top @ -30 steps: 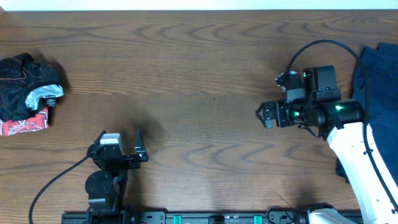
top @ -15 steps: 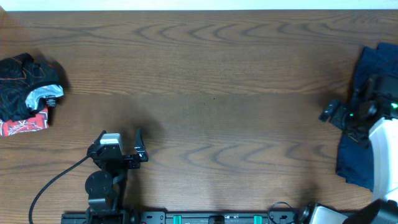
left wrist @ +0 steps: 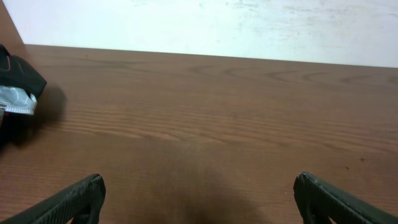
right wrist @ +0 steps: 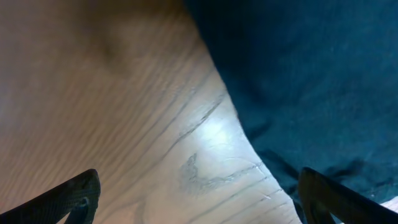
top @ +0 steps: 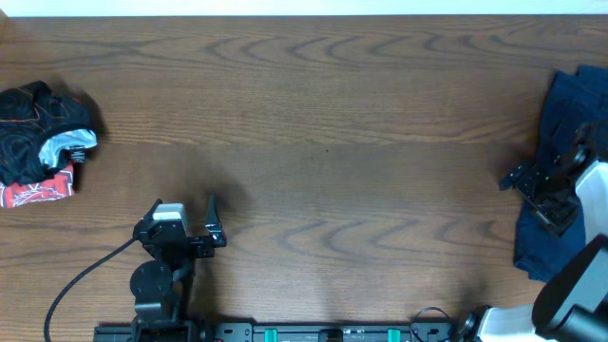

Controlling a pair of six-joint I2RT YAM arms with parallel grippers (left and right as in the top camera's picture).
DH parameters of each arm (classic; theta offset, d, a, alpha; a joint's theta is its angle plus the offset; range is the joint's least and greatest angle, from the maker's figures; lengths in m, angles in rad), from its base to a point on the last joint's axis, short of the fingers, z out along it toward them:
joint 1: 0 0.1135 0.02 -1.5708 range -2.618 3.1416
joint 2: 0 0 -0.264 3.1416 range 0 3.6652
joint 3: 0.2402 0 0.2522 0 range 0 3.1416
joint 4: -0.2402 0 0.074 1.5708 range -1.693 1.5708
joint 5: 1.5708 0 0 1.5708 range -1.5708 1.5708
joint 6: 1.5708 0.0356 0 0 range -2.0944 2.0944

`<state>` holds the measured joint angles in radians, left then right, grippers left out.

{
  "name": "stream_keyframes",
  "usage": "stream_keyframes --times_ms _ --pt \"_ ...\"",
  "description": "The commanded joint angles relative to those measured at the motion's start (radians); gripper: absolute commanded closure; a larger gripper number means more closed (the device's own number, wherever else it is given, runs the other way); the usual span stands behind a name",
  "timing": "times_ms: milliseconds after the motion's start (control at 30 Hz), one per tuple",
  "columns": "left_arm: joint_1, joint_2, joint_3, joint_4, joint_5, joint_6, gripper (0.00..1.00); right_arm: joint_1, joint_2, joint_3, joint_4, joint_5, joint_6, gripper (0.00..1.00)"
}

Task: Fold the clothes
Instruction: 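Reach the right gripper to the navy shorts stack at right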

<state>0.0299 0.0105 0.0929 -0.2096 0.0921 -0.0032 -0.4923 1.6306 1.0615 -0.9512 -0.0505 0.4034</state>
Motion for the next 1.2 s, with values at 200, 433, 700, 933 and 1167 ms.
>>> stream_keyframes --times_ms 200,433,700,933,1167 --pt "-0.003 -0.005 -0.025 -0.009 0.005 -0.010 0.02 -0.066 0.059 0.017 0.034 0.035 0.048 0.03" --pt "-0.003 -0.005 -0.025 -0.009 0.005 -0.010 0.02 -0.078 0.071 0.017 0.082 0.023 -0.010 0.18" --pt "-0.003 -0.005 -0.025 -0.009 0.005 -0.010 0.02 -0.077 0.071 0.014 0.161 -0.013 -0.100 0.08" --pt "-0.003 -0.005 -0.025 -0.009 0.005 -0.010 0.02 -0.077 0.071 0.011 0.202 -0.013 -0.154 0.14" --pt "-0.003 -0.005 -0.025 -0.009 0.005 -0.010 0.02 -0.077 0.073 -0.042 0.259 0.001 -0.165 0.11"
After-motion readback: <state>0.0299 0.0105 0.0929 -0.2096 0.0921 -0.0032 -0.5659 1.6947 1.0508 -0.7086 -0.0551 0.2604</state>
